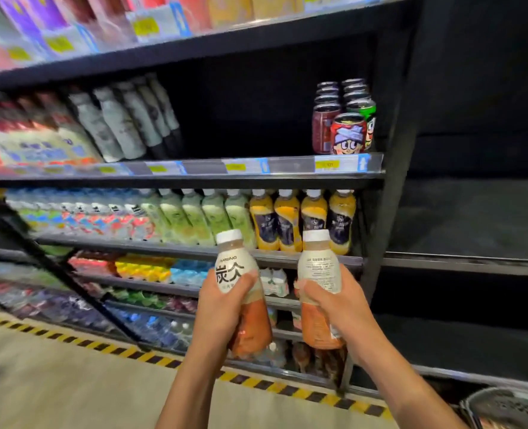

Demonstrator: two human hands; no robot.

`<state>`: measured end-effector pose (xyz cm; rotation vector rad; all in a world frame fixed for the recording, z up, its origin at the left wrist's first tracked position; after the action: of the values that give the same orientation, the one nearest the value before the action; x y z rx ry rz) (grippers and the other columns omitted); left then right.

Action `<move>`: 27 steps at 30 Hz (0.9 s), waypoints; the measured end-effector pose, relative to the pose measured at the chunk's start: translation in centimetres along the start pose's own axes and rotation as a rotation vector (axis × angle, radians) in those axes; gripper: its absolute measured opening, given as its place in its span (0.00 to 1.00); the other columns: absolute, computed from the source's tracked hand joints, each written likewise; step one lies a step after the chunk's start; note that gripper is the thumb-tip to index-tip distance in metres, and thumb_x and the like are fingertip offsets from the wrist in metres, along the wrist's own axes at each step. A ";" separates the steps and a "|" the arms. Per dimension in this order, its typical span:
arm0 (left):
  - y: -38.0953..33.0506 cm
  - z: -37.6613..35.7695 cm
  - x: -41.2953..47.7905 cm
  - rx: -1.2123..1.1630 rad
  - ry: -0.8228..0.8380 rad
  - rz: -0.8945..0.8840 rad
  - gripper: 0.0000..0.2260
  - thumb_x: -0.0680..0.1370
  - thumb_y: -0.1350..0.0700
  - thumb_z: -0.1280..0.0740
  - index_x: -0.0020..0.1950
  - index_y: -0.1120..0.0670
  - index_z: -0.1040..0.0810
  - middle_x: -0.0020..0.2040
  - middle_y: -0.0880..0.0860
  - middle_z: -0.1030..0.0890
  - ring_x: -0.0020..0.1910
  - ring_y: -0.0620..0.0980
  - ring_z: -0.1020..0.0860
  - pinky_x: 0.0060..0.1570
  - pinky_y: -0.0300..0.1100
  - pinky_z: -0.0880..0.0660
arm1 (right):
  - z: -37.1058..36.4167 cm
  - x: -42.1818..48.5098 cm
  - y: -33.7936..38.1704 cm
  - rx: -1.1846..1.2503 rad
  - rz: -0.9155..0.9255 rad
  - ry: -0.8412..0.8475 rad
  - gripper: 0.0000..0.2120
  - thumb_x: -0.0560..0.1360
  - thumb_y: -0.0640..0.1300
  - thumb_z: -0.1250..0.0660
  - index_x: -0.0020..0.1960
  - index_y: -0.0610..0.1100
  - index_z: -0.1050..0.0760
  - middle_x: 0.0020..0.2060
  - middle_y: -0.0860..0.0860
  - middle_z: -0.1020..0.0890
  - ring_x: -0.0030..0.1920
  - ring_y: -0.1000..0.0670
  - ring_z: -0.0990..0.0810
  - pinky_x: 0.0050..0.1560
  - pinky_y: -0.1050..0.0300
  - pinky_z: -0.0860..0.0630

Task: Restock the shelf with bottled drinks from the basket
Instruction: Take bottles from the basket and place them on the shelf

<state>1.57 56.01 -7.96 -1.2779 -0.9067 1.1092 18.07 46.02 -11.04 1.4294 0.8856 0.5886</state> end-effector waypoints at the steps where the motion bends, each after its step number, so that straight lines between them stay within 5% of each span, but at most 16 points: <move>1: -0.6 0.6 0.7 -0.001 0.019 -0.017 0.12 0.72 0.50 0.25 0.50 0.53 0.22 0.45 0.58 0.16 0.43 0.58 0.17 0.44 0.57 0.21 | -1.0 0.3 0.6 -0.001 0.013 0.001 0.22 0.68 0.49 0.21 0.59 0.53 0.24 0.50 0.49 0.15 0.49 0.48 0.15 0.49 0.45 0.17; 5: -4.3 1.8 4.5 -0.079 0.122 -0.072 0.15 0.70 0.47 0.27 0.52 0.52 0.22 0.45 0.60 0.16 0.43 0.61 0.17 0.44 0.58 0.20 | -4.0 2.6 4.8 -0.024 0.116 -0.006 0.19 0.72 0.48 0.24 0.60 0.53 0.25 0.50 0.54 0.16 0.47 0.57 0.16 0.42 0.64 0.23; 9: -9.1 2.0 9.7 -0.142 0.132 -0.164 0.20 0.70 0.47 0.28 0.56 0.56 0.24 0.42 0.57 0.19 0.38 0.54 0.19 0.38 0.50 0.23 | -5.7 5.8 10.2 0.029 0.192 0.021 0.18 0.71 0.48 0.24 0.59 0.52 0.24 0.47 0.52 0.14 0.44 0.55 0.15 0.43 0.57 0.22; 14: -14.1 2.7 15.0 -0.105 0.225 -0.272 0.12 0.71 0.46 0.28 0.48 0.51 0.24 0.38 0.54 0.22 0.36 0.54 0.23 0.37 0.49 0.26 | -7.7 10.6 16.5 0.021 0.225 0.098 0.21 0.71 0.49 0.24 0.61 0.49 0.24 0.45 0.50 0.15 0.41 0.53 0.16 0.39 0.54 0.22; 21: -18.3 2.6 20.9 -0.149 0.340 -0.270 0.09 0.77 0.48 0.29 0.49 0.53 0.23 0.40 0.56 0.21 0.37 0.52 0.22 0.39 0.46 0.25 | -10.3 16.2 22.0 0.020 0.178 0.163 0.16 0.73 0.50 0.26 0.59 0.48 0.22 0.42 0.48 0.15 0.40 0.49 0.15 0.39 0.52 0.19; 27: -19.4 0.7 28.7 -0.216 0.293 -0.207 0.12 0.77 0.52 0.30 0.53 0.60 0.20 0.39 0.55 0.18 0.34 0.49 0.19 0.37 0.43 0.23 | -11.4 21.8 23.5 -0.029 0.146 0.011 0.16 0.69 0.49 0.23 0.53 0.42 0.19 0.37 0.47 0.14 0.35 0.50 0.15 0.34 0.55 0.20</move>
<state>10.46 84.67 9.26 -1.4418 -0.9287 0.6541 25.00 72.39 9.35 1.4736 0.7827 0.7168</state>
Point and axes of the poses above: each hand's wrist, its own x-axis towards the middle knuckle, its own z-axis out of the back of the hand, y = z × x, the point moved 2 cm from there along x, towards the middle knuckle
